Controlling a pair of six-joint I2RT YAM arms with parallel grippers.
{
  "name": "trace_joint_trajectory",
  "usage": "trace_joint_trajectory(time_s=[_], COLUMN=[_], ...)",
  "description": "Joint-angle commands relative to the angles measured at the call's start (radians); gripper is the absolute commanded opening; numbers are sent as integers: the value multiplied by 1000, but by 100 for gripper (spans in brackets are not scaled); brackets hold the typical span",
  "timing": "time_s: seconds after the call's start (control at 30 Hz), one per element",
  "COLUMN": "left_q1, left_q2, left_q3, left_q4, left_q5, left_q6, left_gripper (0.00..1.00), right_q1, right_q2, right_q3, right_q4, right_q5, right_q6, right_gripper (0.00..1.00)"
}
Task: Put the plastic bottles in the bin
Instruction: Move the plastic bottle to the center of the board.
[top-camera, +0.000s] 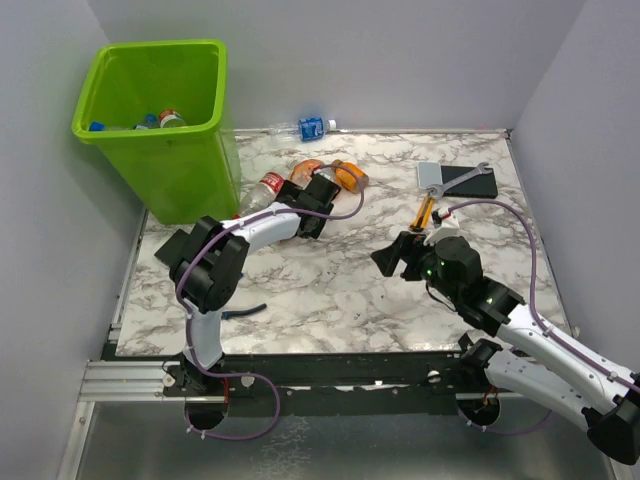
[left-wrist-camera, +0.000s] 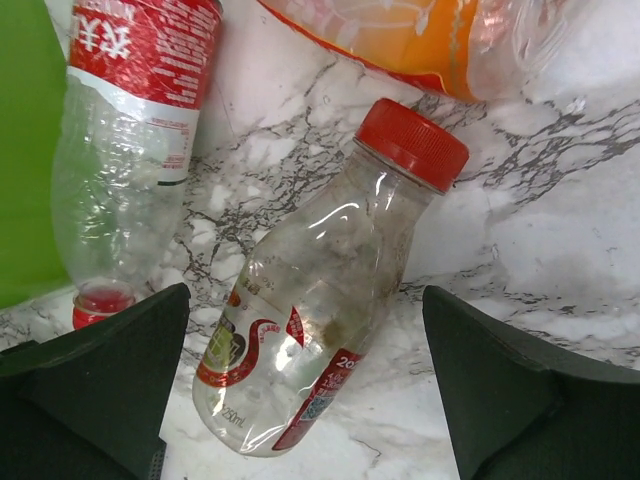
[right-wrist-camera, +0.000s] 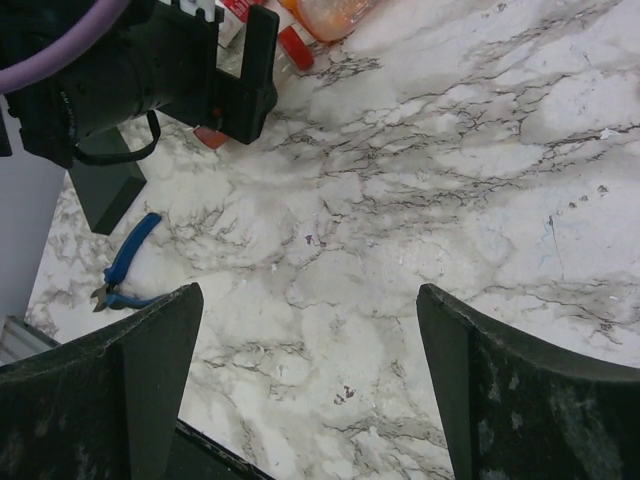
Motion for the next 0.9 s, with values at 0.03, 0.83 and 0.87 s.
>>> trace_joint_trajectory(time_s=[0.03,0.83,0.87], left_q1=[24,-201,-242], left_q2=[67,-324,-335], left_q3=[16,-521,-563], left_q4=[-63,614,694], left_q5=[23,413,370], left_q6=[4,-779,-851], left_gripper=[95,36,36], right_q1=[-1,-1,-1], right_q2=[-16,-140,-142], right_q3=[23,-32,-47], right_q4=[-40,-200,-195], right_q5=[-24,7,4], right_q6=[-4,38,51], right_gripper=[91,92,92])
